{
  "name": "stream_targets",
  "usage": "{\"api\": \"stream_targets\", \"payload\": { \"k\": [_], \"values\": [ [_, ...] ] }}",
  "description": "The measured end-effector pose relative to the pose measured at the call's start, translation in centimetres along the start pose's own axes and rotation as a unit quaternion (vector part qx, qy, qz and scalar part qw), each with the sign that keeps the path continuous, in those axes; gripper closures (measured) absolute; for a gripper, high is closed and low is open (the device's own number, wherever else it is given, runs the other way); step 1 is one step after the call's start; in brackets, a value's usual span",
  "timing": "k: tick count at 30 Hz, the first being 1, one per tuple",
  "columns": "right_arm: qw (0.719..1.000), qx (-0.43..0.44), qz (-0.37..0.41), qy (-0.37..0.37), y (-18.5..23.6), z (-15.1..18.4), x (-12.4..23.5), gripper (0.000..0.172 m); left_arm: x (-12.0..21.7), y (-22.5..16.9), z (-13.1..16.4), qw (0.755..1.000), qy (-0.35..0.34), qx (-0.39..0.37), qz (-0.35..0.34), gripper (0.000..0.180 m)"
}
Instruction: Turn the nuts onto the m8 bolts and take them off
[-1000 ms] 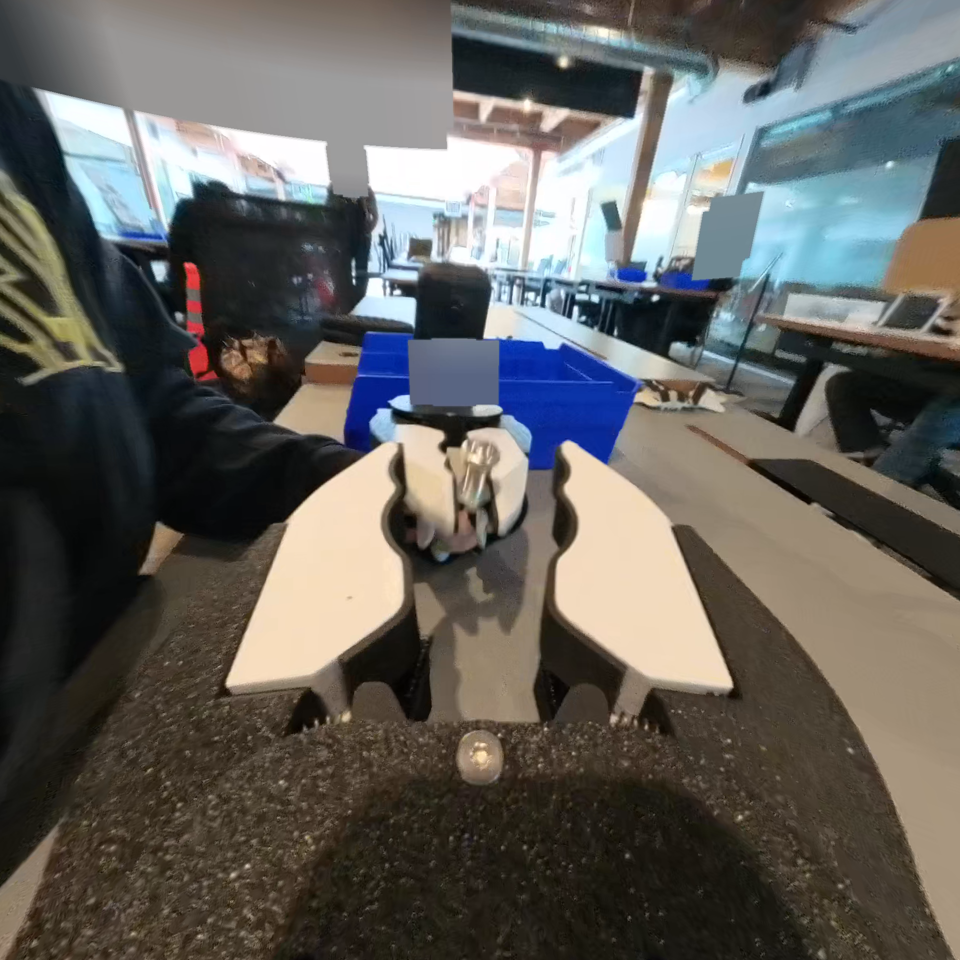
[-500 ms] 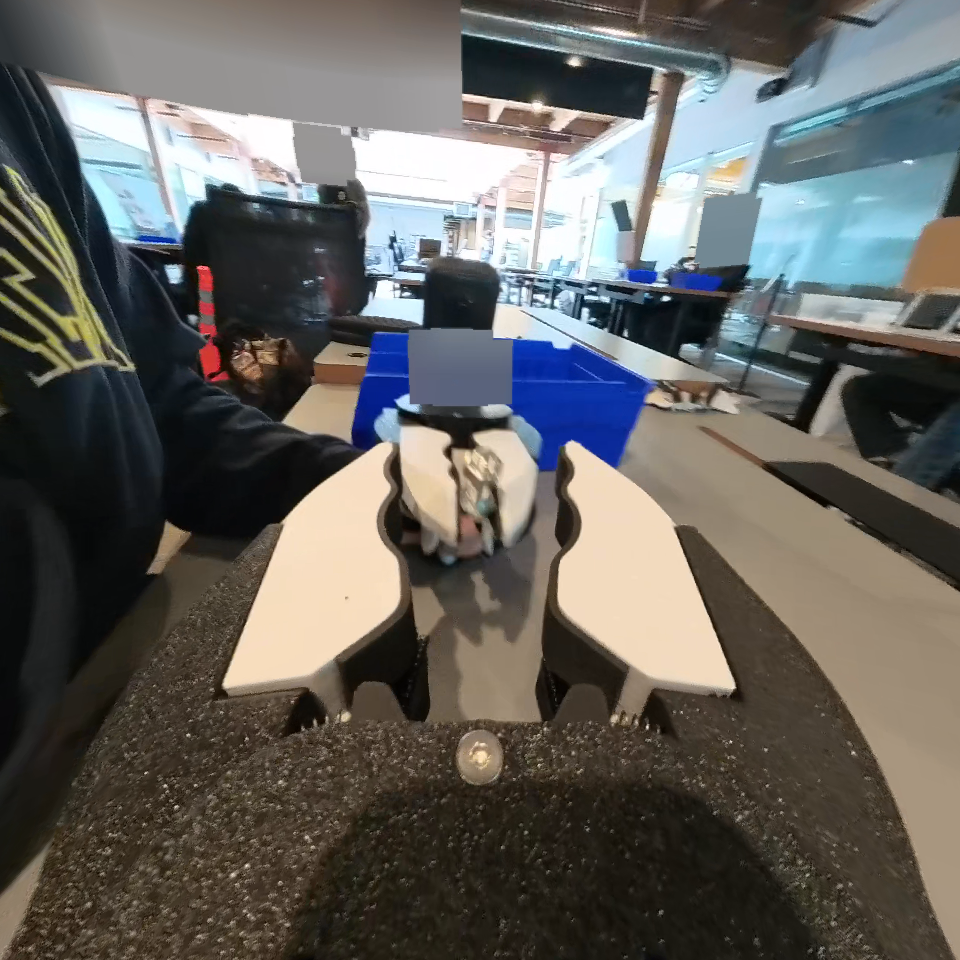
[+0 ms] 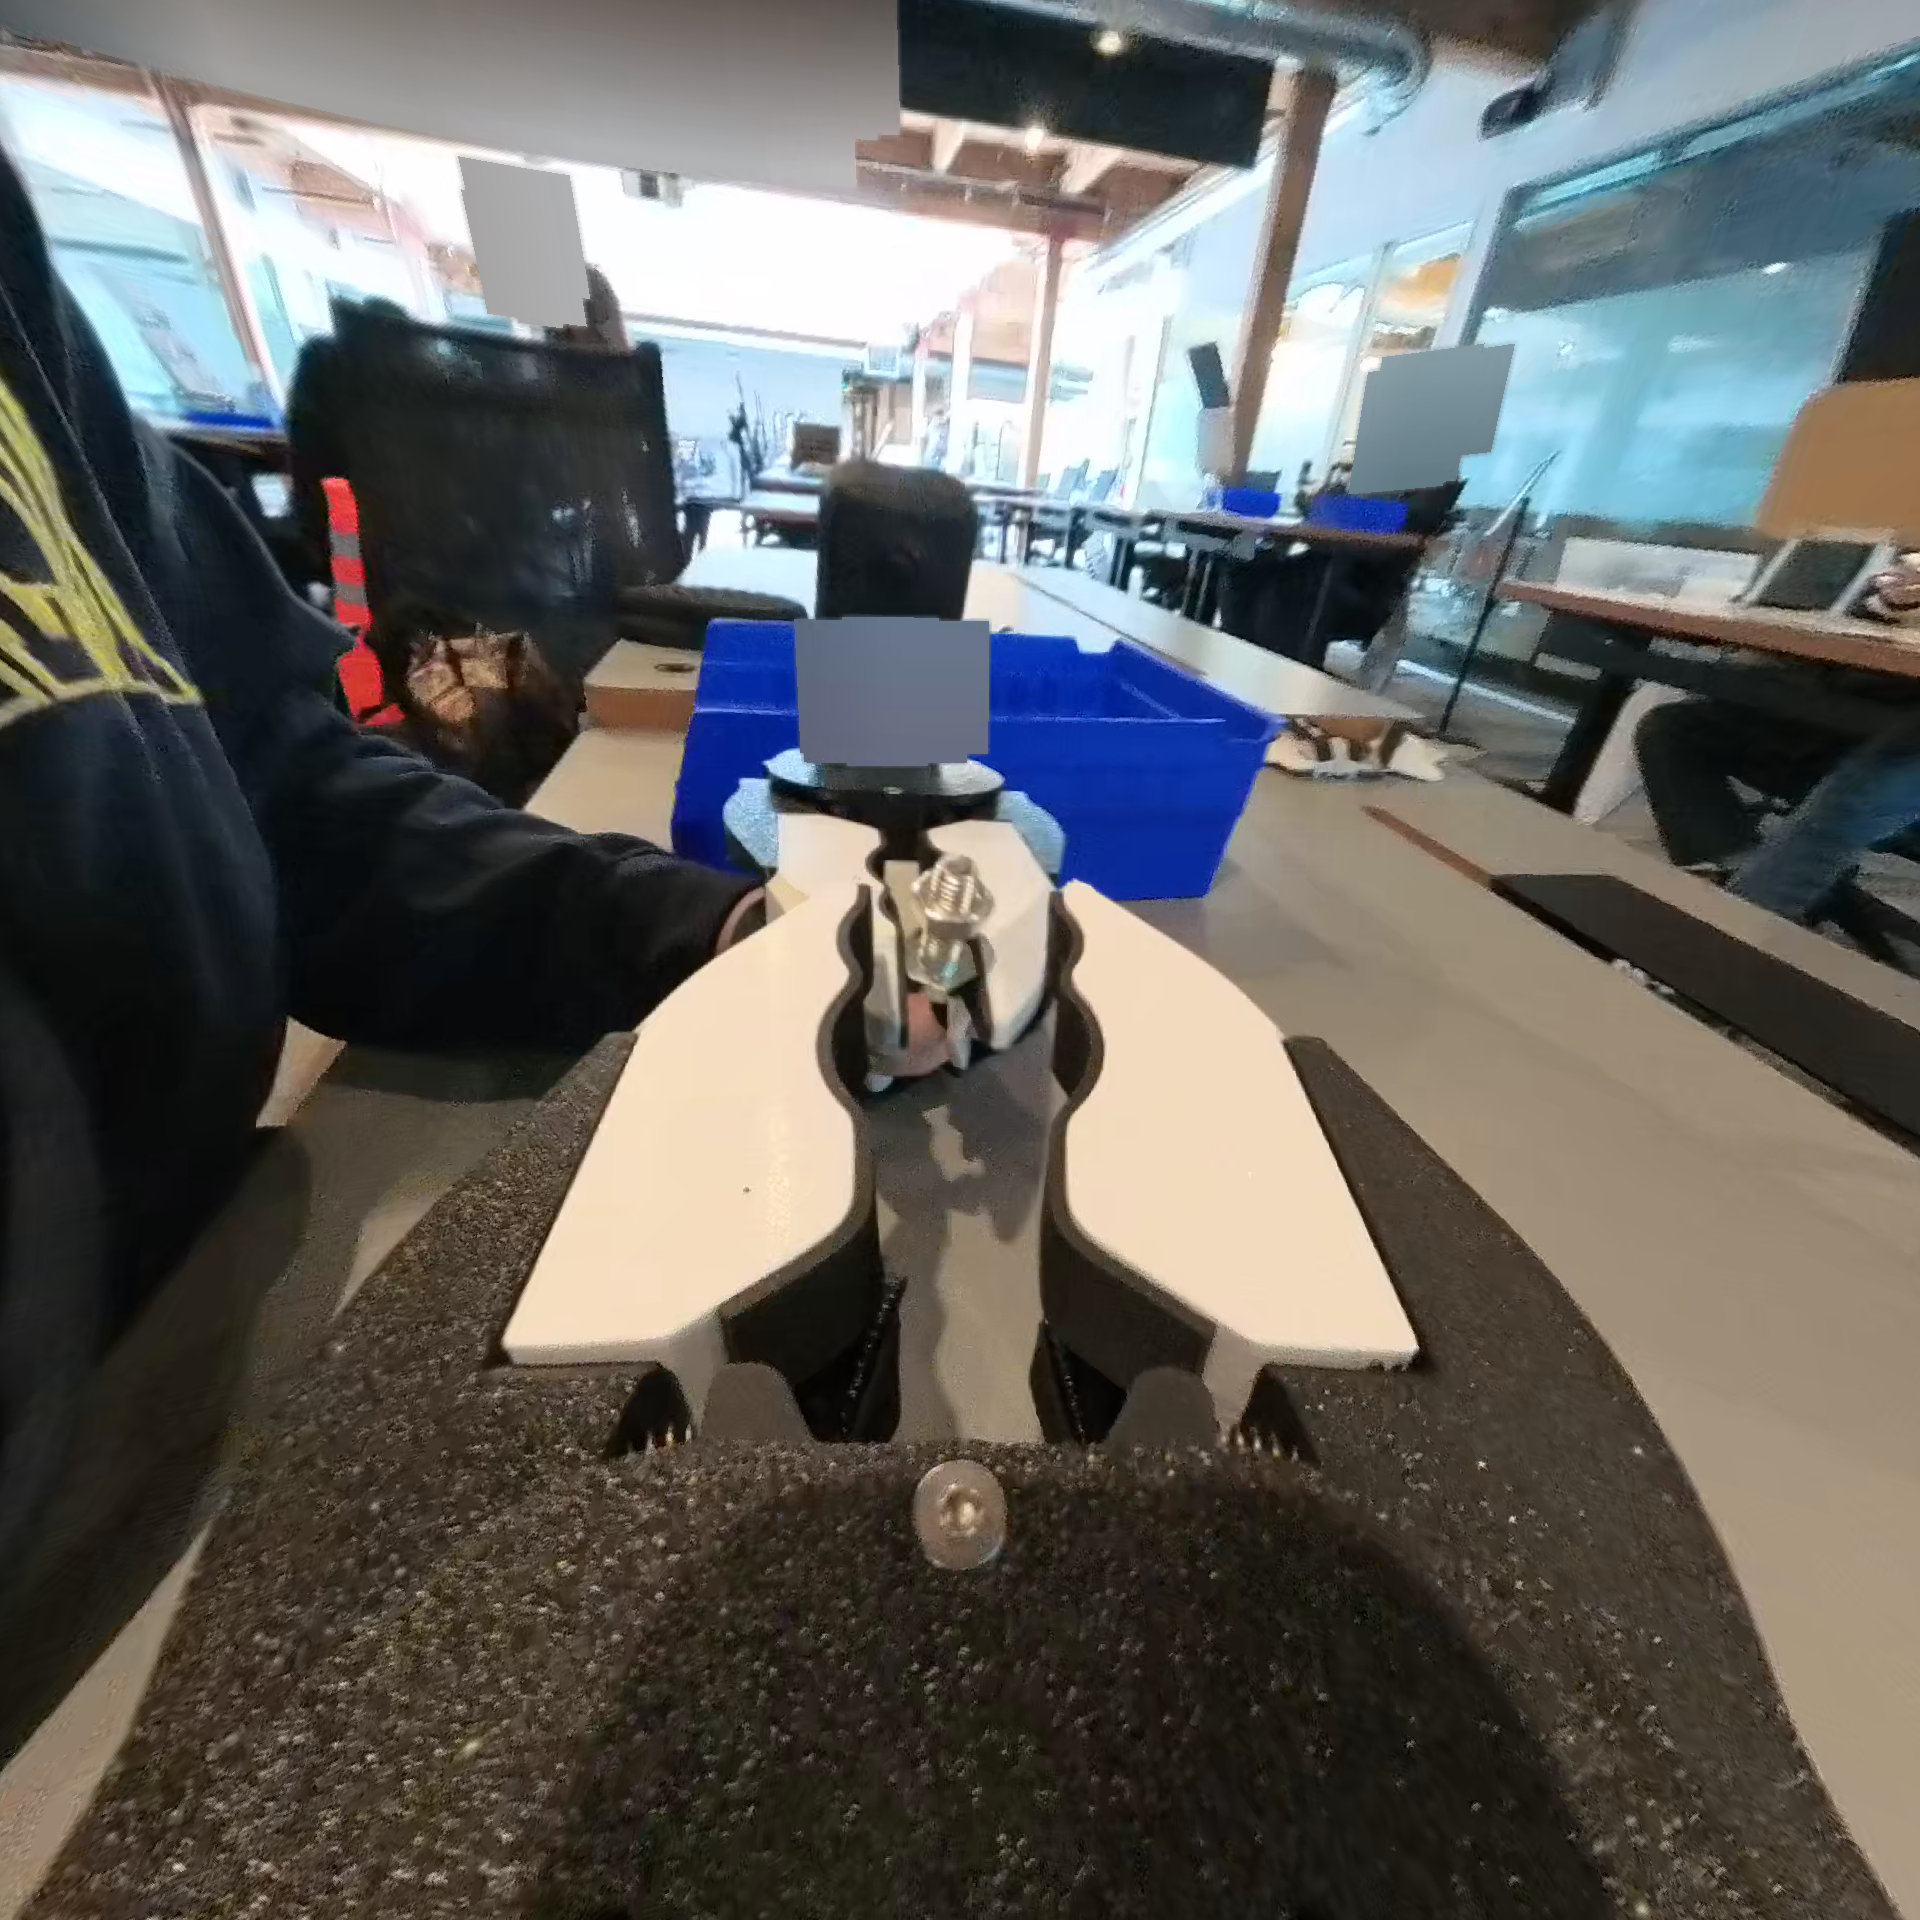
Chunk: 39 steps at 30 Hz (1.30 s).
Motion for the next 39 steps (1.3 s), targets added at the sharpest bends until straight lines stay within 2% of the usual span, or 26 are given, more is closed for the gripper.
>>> {"api": "stream_targets", "payload": {
  "k": [7,11,12,14,15,16,18,21,24,27,30,35,39],
  "values": [
    [1.000,-0.011,-0.009,0.005,0.1,0.4,-0.9,0.156,-0.1,-0.1,0.0,1.000,0.003,-0.004,0.005,0.167],
    [1.000,-0.017,-0.008,0.000,0.0,0.3,-0.8,0.156,0.0,-0.1,-0.1,1.000,-0.006,-0.009,-0.005,0.166],
    [1.000,-0.016,-0.011,0.000,0.0,0.3,-0.8,0.157,0.0,-0.2,-0.2,1.000,-0.021,-0.015,-0.013,0.162],
    [1.000,-0.012,-0.007,0.003,0.0,0.3,-0.8,0.156,0.2,0.2,-0.4,0.998,-0.052,-0.007,-0.045,0.117],
    [1.000,-0.010,-0.005,0.002,0.0,0.3,-0.7,0.156,0.2,0.5,-0.4,0.997,-0.052,0.006,-0.054,0.101],
    [1.000,-0.008,-0.002,0.002,0.0,0.2,-0.6,0.156,0.2,0.7,-0.4,0.997,-0.049,0.018,-0.059,0.090],
    [1.000,0.000,0.015,0.005,-0.3,-0.3,0.1,0.156,0.1,1.0,-0.4,0.996,-0.044,0.027,-0.073,0.081],
    [0.995,0.014,0.095,0.020,-0.7,-2.5,2.8,0.156,0.1,1.0,-0.3,0.993,-0.030,0.015,-0.109,0.084],
    [0.978,0.028,0.199,0.060,-0.8,-5.5,7.6,0.156,0.2,1.2,0.0,0.988,0.003,0.012,-0.153,0.102],
    [0.933,0.047,0.329,0.135,-1.0,-7.5,13.9,0.156,0.3,1.2,0.2,0.985,0.028,0.018,-0.168,0.128],
    [0.888,0.043,0.404,0.216,-1.3,-7.4,19.6,0.156,0.1,1.3,0.4,0.985,0.043,0.021,-0.167,0.136],
    [0.845,-0.006,0.394,0.362,-2.2,-2.9,25.6,0.156,0.1,1.3,0.4,0.983,0.045,0.016,-0.175,0.139],
    [0.816,-0.059,0.347,0.459,-2.7,0.4,27.4,0.156,0.1,1.3,0.4,0.983,0.045,0.016,-0.176,0.140]
  ]
}}
Point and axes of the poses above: each gripper's, where its closed fingertips meet, x back along the fingers, z out of its underside, y = z × x across the jaws, the point moved 7 cm from there along x, back along the fingers, and after that the axes turned 4 degrees about y, right-handed, at the moved point
